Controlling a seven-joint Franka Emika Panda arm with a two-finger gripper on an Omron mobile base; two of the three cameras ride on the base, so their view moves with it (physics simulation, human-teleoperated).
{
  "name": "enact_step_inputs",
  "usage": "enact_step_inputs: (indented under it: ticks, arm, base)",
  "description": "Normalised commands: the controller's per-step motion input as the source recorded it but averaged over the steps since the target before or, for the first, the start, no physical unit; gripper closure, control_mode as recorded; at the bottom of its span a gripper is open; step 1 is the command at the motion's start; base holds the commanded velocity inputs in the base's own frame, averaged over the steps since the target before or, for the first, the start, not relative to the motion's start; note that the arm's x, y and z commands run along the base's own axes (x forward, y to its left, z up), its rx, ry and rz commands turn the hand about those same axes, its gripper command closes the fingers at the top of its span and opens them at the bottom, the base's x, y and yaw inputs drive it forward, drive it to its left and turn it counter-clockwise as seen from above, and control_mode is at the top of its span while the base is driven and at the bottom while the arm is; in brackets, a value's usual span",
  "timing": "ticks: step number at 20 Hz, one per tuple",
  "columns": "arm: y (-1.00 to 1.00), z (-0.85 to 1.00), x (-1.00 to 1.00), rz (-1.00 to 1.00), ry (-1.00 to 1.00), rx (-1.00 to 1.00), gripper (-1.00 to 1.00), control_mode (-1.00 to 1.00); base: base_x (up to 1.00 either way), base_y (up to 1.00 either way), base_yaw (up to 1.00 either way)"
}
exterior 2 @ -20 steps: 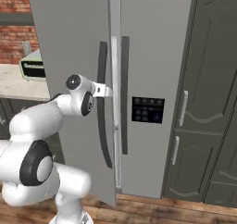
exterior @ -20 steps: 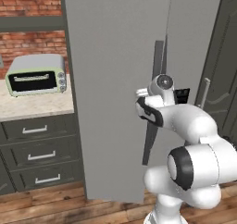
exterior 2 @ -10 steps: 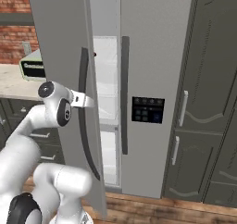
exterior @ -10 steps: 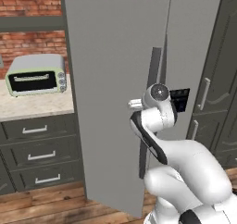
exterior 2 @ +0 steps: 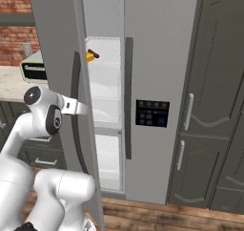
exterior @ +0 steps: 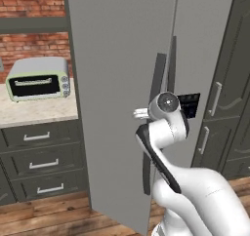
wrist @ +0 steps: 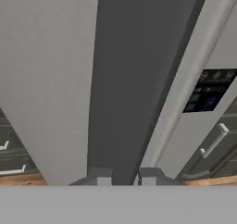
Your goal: Retrieve the sausage and cheese from the fridge and place them on the cutting board on the counter.
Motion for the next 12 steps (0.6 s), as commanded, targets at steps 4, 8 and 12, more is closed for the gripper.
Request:
enact_step_inputs:
  ticks: [4,8,12]
  arm:
    - [-0.04,0.49,-0.55,0.0,0.0,-0.01,1.0,-1.0]
    - [-0.01,0.54,-0.6,0.0,0.01,0.0,-1.0,-1.0]
    - [-0.35,0.46,-0.55,0.0,0.06,0.0,-1.0,-1.0]
  base:
    - [0.0,0.0,0.0]
    - [0.0,0.0,0.0]
    - [0.0,0.0,0.0]
